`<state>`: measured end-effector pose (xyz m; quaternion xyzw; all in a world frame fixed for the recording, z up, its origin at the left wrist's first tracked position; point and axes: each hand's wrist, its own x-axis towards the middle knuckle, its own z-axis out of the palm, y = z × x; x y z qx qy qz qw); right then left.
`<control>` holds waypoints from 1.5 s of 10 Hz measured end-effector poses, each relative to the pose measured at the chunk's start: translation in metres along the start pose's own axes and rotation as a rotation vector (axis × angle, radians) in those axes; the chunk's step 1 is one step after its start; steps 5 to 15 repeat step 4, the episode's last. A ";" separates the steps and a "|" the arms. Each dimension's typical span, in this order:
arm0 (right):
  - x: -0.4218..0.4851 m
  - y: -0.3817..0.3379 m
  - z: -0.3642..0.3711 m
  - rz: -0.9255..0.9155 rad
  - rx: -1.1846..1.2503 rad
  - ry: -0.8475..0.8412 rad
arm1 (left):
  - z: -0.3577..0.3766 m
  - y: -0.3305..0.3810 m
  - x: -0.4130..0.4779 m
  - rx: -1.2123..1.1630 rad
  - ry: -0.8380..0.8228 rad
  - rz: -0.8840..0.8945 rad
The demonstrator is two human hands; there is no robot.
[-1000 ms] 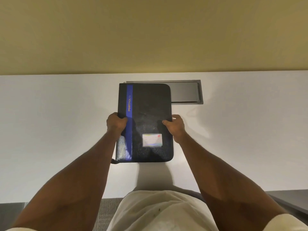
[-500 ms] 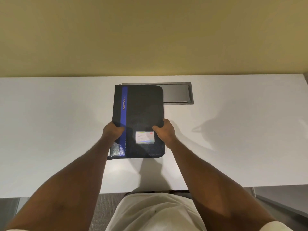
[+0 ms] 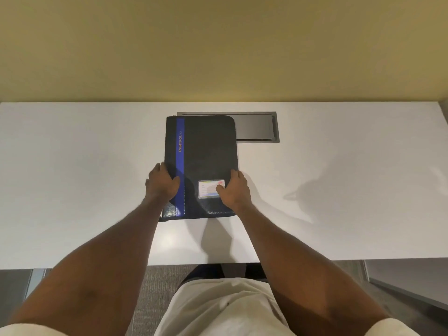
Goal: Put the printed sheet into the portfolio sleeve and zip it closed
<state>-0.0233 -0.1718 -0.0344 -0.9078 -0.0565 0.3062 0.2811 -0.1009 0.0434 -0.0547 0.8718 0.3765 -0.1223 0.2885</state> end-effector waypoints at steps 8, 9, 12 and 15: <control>-0.029 0.040 -0.016 -0.137 -0.309 -0.010 | 0.053 0.023 -0.061 0.320 -0.049 0.264; -0.029 0.040 -0.016 -0.137 -0.309 -0.010 | 0.053 0.023 -0.061 0.320 -0.049 0.264; -0.029 0.040 -0.016 -0.137 -0.309 -0.010 | 0.053 0.023 -0.061 0.320 -0.049 0.264; -0.029 0.040 -0.016 -0.137 -0.309 -0.010 | 0.053 0.023 -0.061 0.320 -0.049 0.264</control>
